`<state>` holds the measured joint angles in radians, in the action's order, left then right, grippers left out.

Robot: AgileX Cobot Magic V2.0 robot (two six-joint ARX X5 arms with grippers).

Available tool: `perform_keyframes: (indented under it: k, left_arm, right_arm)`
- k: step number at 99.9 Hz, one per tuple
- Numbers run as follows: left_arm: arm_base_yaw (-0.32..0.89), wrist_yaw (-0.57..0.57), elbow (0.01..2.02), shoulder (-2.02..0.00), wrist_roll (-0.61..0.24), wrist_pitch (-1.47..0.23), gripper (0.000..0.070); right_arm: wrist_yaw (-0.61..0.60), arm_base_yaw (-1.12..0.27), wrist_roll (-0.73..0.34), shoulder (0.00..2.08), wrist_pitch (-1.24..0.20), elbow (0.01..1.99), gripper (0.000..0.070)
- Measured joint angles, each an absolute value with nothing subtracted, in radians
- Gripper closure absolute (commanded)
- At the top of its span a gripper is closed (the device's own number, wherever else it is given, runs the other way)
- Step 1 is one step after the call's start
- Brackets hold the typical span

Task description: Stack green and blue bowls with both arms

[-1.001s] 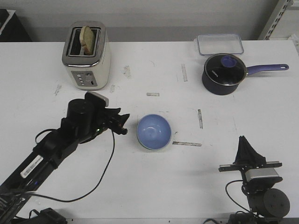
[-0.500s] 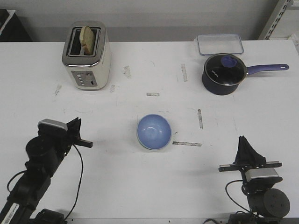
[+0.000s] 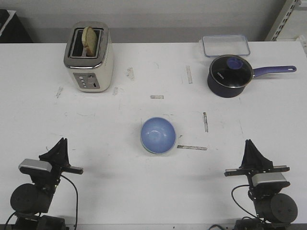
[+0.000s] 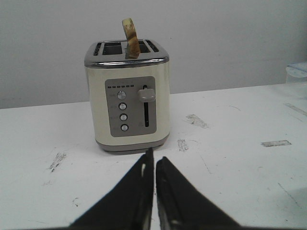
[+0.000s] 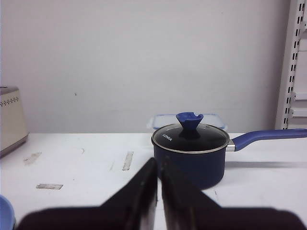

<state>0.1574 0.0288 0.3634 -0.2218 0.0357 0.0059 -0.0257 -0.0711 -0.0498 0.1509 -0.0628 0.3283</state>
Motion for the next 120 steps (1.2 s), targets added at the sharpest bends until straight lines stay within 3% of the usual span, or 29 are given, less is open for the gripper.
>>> perform_keyframes:
  k: [28, 66, 120]
  left_arm:
    - [0.157, 0.028, 0.363, -0.110, 0.036, 0.001, 0.0699]
    - [0.135, 0.029, 0.348, -0.104, 0.036, 0.059, 0.0699]
    - [0.041, 0.028, 0.110, -0.061, 0.036, 0.170, 0.0699]
  right_arm:
    - [-0.026, -0.071, -0.050, 0.151, -0.063, 0.328, 0.0699]
    - [-0.026, -0.071, -0.050, 0.151, -0.063, 0.328, 0.0700]
    - [-0.026, -0.071, -0.050, 0.151, -0.063, 0.328, 0.0699]
